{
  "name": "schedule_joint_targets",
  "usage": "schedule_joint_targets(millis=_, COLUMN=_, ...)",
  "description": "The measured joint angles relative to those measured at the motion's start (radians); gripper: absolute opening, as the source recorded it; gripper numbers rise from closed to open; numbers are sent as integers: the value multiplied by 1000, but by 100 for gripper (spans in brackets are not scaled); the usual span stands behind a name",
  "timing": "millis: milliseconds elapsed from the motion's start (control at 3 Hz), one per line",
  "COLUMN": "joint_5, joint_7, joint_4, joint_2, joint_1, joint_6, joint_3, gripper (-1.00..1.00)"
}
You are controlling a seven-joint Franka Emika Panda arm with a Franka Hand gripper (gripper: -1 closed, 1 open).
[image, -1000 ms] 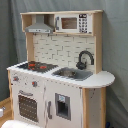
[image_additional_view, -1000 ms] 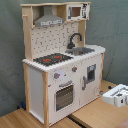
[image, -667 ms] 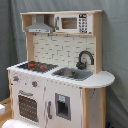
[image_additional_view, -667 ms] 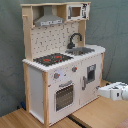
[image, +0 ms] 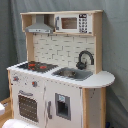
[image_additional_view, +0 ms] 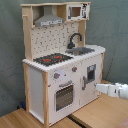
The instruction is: Play with the kitchen
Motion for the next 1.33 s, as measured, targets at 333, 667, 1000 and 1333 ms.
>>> schedule_joint_targets(millis=333, joint_5=-20, joint_7=-12, joint_4=19, joint_2=-3, joint_1=-81, joint_6=53, joint_3=-17, gripper=100)
schedule_joint_targets(millis=667, joint_5=-20, joint_7=-56, joint_4=20, joint_2=-3, joint_1=-149, joint_6=97, joint_3=-60, gripper=100)
schedule_joint_targets(millis=1000, joint_5=-20, joint_7=-144, joint_4=20, joint_2=-1, joint_1=-181, joint_6=141, joint_3=-114, gripper=100)
schedule_joint_targets(millis=1333, joint_5=-20, joint_7=-252, joint_4=19, joint_2=1, joint_1=-196, joint_6=159, joint_3=-164, gripper=100)
